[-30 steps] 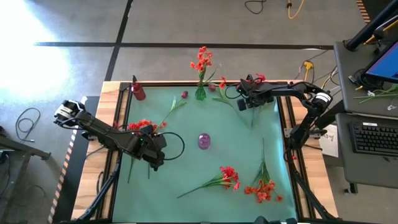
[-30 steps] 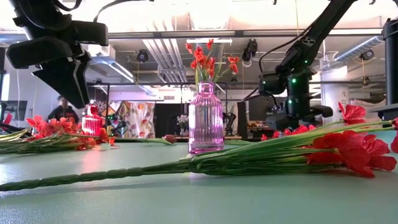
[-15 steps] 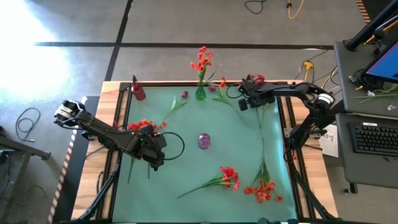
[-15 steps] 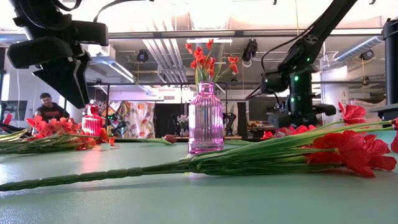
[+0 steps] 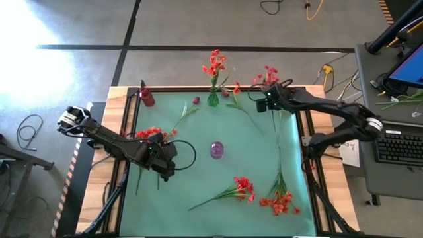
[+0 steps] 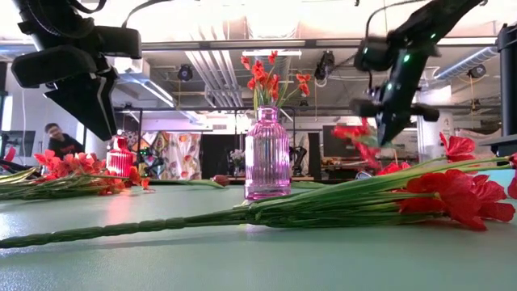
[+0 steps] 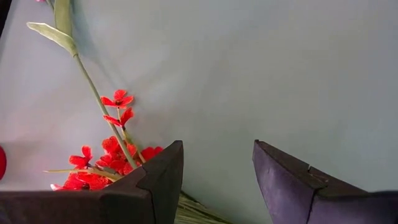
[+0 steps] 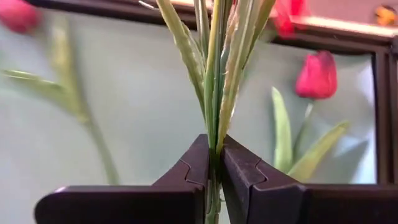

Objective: Sort flowers into vase by color
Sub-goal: Put the orange flowers into the purple vase

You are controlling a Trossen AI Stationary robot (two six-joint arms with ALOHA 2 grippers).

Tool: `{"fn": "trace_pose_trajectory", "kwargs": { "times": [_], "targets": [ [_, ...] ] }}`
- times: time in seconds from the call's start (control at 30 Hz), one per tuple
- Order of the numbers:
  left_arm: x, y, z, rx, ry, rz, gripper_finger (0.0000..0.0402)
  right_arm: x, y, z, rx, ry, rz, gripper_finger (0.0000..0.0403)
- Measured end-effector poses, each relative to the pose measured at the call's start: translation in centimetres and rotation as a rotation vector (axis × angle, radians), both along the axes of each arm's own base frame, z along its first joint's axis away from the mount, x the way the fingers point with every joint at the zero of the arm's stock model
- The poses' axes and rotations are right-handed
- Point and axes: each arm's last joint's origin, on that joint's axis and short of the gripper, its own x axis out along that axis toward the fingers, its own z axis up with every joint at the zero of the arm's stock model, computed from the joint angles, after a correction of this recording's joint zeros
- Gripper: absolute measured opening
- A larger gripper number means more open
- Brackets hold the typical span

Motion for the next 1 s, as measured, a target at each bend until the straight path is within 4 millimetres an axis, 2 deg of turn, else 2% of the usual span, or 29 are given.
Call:
{"fn": "trace_pose_trajectory", "kwargs": {
  "times": [0.17, 0.63, 1.0],
  "targets": [
    [0.0, 0.0, 0.0, -0.004, -0.006, 0.006, 0.0178, 0.3, 2.8, 1.7, -0.098, -0.126, 0.057, 0.0022],
    [0.2, -0.1, 0.0, -0.014, -0.027, 0.014, 0.0178, 0.7, 10.5, 5.4, -0.373, -0.295, 0.151, 0.0022],
    [0.5, -0.2, 0.1, -0.028, -0.059, 0.014, 0.0178, 3.7, 16.7, 8.3, -0.533, -0.577, 0.495, 0.0022]
  ]
}}
